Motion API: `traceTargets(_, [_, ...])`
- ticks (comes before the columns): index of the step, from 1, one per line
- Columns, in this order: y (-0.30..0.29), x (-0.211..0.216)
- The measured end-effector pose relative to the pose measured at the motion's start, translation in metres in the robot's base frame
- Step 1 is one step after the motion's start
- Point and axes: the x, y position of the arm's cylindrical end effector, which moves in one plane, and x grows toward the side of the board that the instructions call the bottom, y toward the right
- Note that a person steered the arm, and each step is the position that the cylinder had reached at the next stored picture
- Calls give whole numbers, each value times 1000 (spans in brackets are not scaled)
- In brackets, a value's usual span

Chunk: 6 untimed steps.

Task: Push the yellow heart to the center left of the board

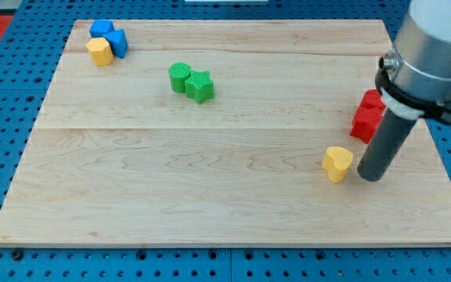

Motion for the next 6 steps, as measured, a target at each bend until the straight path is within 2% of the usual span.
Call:
traceTargets(1, [-60,-12])
traceTargets(2, [-53,-40])
traceTargets(3, [-87,-55])
traceTargets(4, [-153,-69])
traceTargets(6, [-98,-85])
